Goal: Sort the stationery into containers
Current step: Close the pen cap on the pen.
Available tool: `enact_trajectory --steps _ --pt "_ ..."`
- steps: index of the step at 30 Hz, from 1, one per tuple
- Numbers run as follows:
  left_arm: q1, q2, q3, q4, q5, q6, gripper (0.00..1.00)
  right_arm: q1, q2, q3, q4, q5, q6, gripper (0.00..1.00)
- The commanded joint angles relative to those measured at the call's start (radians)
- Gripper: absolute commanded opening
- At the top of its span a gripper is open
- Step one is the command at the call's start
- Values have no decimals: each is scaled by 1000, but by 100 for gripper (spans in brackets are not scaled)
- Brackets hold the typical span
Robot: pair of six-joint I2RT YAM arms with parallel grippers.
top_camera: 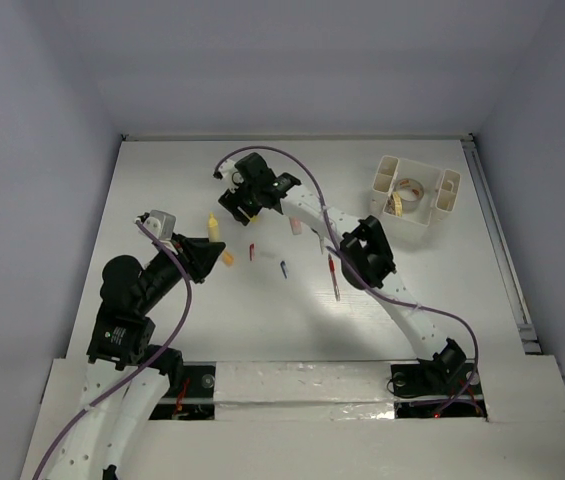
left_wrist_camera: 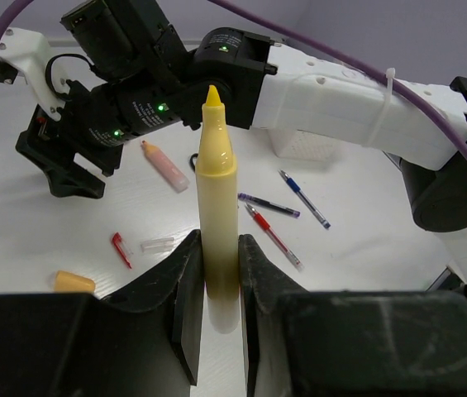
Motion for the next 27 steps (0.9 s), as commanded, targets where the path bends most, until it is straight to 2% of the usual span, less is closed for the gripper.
enact_trajectory --steps 1,5,7,13,16,17,18,21,22,27 --pt "8 2 13 46 11 3 0 -1 3 14 43 61 -17 72" --pt "8 4 12 46 12 1 0 -1 11 8 28 46 -11 68" --pt "8 4 12 47 11 1 0 -1 10 -5 32 50 -4 61" --pt "8 2 12 47 11 1 0 -1 3 -45 34 43 3 59" --pt "8 2 10 47 12 0 0 -1 3 -59 35 55 4 54" --pt "8 2 10 49 11 1 0 -1 3 -62 34 58 3 51" --pt "8 2 10 49 12 1 0 -1 2 -65 37 59 4 41" --pt "8 2 10 50 14 1 0 -1 -3 -73 46 62 13 28" --pt "8 4 9 50 12 1 0 -1 -4 -71 48 64 16 18" --pt "17 13 10 52 21 -2 0 -11 -87 -162 156 93 76 0"
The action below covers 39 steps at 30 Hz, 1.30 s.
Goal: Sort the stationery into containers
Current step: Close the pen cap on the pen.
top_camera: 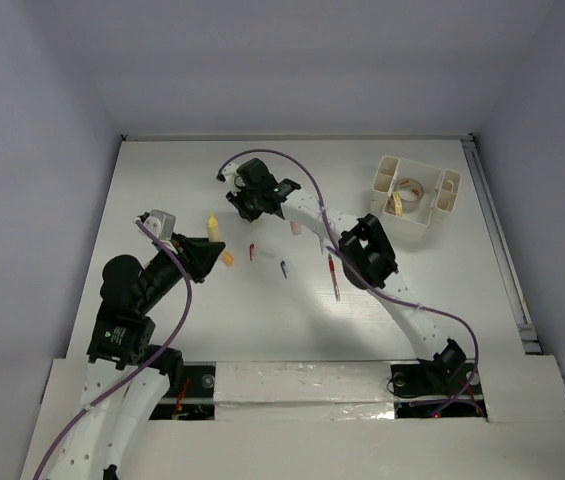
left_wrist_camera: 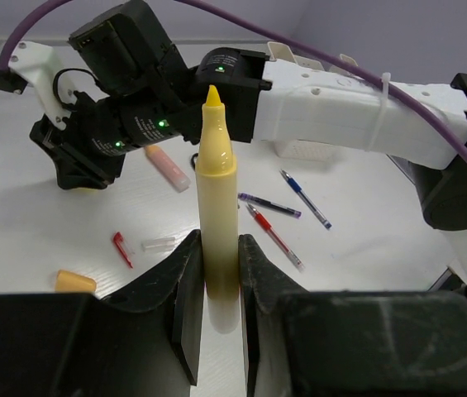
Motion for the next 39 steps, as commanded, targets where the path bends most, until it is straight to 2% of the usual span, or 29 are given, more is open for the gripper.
enact_trajectory --steps 1,3,5,9,14,19,21,26,39 --pt "11 16 10 52 19 -2 0 -8 -102 -99 158 29 95 0" --pt "11 19 9 53 19 -2 0 -34 -188 -180 279 18 196 0" --pt "11 28 7 55 21 -3 0 -43 -249 -219 327 18 267 0" --pt "11 51 4 59 31 -6 0 -43 -502 -397 496 3 421 0" --pt "11 119 3 53 42 -8 0 -43 -726 -619 611 7 569 0" --pt "11 160 7 41 21 -3 0 -34 -883 -794 783 7 793 0" --pt "11 165 7 41 18 -3 0 6 -937 -871 861 63 821 0" --pt "11 159 7 41 5 -5 0 78 -965 -923 916 184 870 0" --pt "11 152 9 38 -4 -2 0 173 -876 -883 932 238 888 0"
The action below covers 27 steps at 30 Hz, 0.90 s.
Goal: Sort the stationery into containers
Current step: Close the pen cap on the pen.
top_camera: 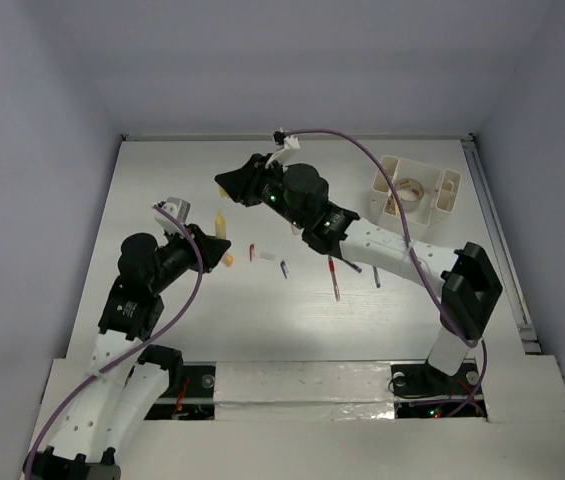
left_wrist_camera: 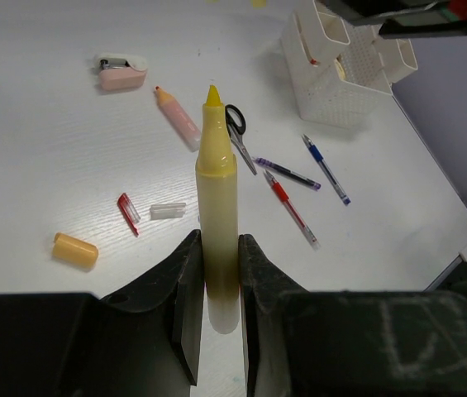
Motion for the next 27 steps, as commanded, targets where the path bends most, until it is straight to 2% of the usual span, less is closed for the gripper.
enact_trajectory --steps 1,27 --pt "5 -15 9 38 2 -1 0 23 25 34 71 43 12 0" --pt "5 0 13 23 -27 -1 0 89 5 -18 111 107 -54 0"
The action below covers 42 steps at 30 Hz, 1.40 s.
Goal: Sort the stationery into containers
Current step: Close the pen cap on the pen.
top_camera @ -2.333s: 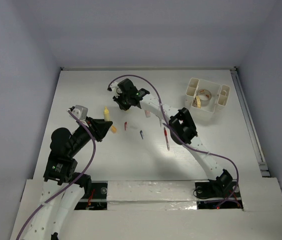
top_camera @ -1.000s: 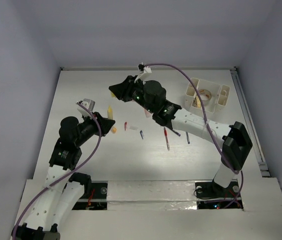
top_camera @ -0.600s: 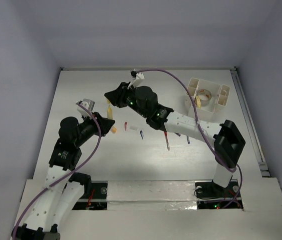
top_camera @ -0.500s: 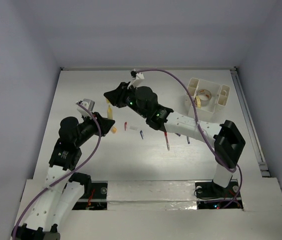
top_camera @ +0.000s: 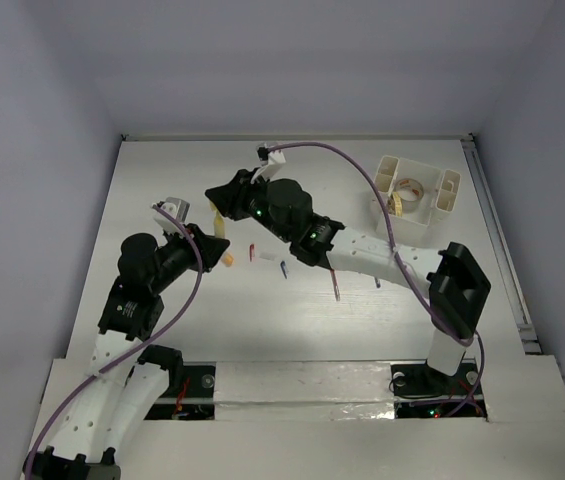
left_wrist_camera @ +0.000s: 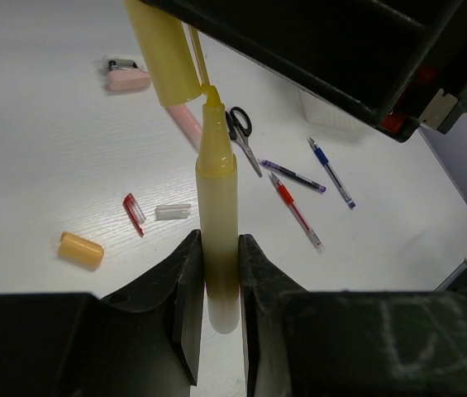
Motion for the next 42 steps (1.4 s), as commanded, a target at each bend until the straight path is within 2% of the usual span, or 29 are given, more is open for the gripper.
enact_trajectory --steps 1,17,42 --pt "5 1 15 22 -14 -3 0 15 -55 -19 86 30 -18 0" --pt "5 35 13 21 4 -1 0 33 -95 -35 121 87 -86 0" --pt "5 -6 10 35 18 -1 0 52 -5 41 69 109 -117 0"
